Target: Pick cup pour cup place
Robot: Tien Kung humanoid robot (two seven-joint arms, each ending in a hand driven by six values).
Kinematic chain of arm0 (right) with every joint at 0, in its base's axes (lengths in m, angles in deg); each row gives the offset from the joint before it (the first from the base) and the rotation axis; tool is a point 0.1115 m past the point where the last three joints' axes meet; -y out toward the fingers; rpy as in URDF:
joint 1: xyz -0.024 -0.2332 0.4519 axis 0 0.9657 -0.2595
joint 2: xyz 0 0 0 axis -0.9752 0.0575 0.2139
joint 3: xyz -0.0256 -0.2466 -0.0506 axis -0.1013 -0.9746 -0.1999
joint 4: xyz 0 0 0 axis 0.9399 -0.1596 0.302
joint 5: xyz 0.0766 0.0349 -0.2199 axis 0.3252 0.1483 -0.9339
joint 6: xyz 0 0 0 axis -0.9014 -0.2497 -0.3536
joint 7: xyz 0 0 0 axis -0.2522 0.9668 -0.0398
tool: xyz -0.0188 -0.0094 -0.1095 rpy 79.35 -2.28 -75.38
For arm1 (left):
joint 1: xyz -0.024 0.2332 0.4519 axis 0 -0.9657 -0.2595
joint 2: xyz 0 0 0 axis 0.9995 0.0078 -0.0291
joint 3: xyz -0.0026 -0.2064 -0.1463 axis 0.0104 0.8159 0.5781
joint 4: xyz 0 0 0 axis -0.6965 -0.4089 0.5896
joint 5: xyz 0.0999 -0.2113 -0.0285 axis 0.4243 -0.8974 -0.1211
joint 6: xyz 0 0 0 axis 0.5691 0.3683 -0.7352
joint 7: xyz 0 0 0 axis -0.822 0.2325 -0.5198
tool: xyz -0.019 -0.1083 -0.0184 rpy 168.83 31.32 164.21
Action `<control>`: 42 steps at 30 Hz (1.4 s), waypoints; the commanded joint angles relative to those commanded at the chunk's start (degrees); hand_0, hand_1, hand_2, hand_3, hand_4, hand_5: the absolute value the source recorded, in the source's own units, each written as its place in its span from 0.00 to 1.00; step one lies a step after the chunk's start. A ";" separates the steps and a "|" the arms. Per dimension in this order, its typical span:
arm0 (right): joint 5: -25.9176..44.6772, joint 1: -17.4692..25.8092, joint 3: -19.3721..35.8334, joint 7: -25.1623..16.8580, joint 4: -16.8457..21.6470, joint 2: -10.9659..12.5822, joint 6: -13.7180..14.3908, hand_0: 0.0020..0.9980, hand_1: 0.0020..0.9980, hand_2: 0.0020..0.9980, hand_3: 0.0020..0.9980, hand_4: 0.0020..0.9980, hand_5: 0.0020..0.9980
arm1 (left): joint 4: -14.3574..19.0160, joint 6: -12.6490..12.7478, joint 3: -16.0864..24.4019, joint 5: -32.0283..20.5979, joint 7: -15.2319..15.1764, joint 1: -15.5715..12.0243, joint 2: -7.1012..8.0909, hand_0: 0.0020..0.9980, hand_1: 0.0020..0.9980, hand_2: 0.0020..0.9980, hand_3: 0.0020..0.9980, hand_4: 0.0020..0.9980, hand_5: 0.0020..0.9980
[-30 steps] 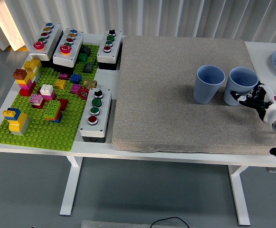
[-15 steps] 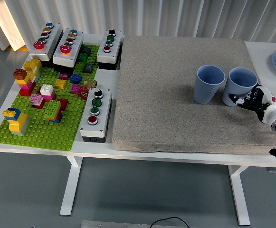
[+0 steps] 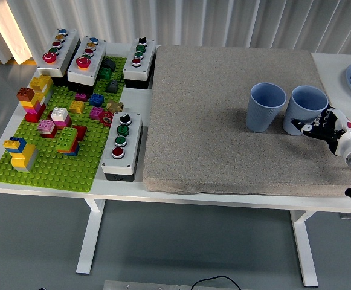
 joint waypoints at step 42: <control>-1.65 2.68 2.19 1.49 2.61 1.22 -1.26 0.93 0.87 0.94 0.95 0.80 0.00 | 0.00 0.08 -1.80 -2.25 -0.24 -0.69 0.07 0.75 0.78 0.83 0.65 0.55 0.94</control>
